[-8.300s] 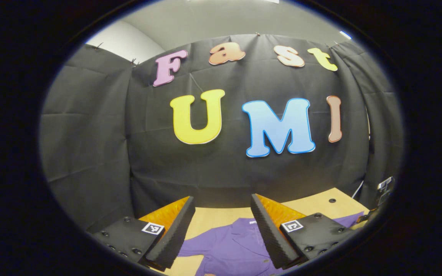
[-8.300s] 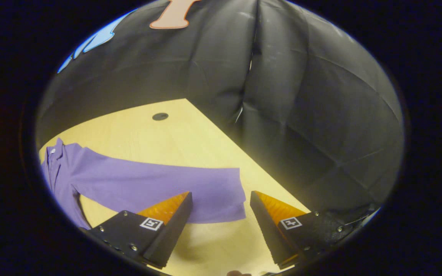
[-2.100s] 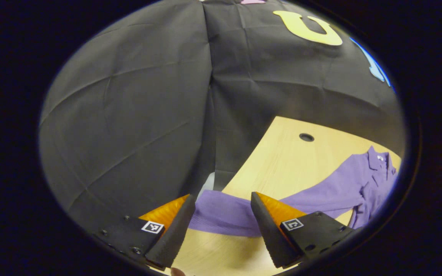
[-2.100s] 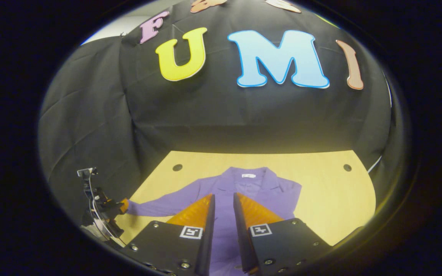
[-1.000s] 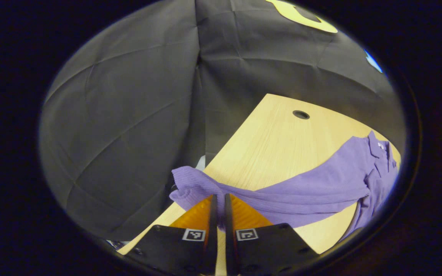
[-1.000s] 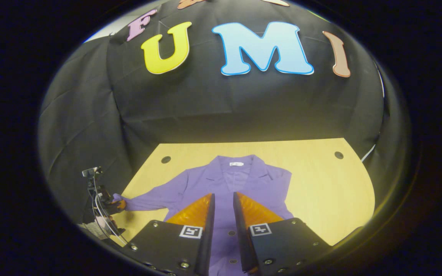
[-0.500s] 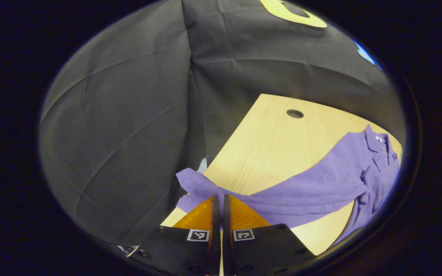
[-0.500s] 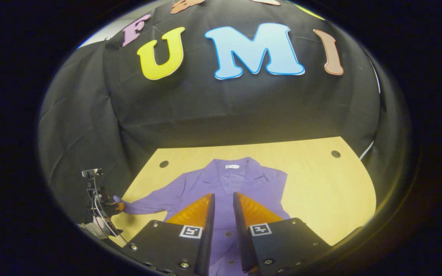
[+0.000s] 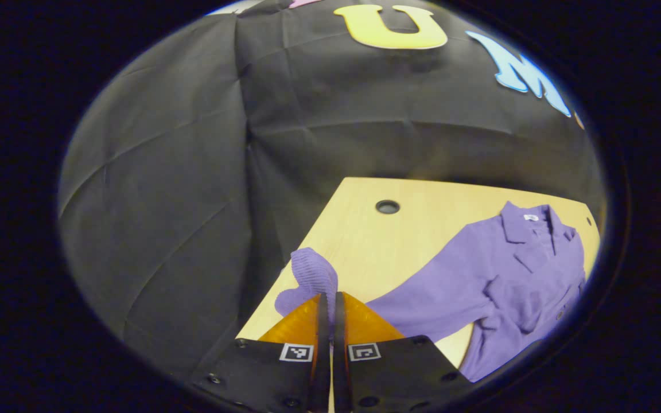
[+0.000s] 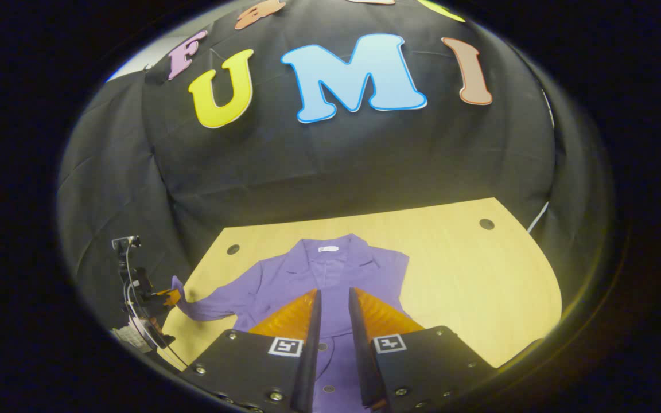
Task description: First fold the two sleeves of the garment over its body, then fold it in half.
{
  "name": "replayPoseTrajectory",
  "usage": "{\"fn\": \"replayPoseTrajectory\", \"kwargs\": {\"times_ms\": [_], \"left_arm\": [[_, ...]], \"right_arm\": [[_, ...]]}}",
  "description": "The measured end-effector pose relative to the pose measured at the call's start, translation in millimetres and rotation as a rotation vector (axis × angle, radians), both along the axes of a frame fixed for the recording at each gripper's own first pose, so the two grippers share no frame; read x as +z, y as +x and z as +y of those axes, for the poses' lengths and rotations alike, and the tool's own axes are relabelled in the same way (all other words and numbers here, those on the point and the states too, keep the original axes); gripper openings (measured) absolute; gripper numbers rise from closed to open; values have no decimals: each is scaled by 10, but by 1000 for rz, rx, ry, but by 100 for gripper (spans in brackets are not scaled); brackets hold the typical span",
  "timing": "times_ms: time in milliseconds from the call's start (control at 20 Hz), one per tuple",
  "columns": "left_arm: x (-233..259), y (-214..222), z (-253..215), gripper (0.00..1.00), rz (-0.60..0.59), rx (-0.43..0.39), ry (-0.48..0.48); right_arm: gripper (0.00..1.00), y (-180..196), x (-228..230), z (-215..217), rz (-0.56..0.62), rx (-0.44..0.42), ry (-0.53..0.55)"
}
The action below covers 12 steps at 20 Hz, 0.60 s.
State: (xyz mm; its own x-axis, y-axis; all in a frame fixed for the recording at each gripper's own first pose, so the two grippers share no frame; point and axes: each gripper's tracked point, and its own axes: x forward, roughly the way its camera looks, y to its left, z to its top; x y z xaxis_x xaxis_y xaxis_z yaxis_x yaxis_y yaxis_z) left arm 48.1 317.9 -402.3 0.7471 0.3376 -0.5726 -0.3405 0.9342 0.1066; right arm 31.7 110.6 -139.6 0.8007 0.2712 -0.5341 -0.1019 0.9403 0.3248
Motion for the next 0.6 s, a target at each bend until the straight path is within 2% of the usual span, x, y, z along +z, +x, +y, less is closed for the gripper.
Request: {"fn": "replayPoseTrajectory", "kwargs": {"times_ms": [200,600], "left_arm": [[309,327,-572,8,-49,-113,19],[683,925,-2000,8,-124,-323,-4]], "right_arm": [[30,-55,-71,-221,3,-36,21],[30,-272,-268,-809,25,-133,46]]}}
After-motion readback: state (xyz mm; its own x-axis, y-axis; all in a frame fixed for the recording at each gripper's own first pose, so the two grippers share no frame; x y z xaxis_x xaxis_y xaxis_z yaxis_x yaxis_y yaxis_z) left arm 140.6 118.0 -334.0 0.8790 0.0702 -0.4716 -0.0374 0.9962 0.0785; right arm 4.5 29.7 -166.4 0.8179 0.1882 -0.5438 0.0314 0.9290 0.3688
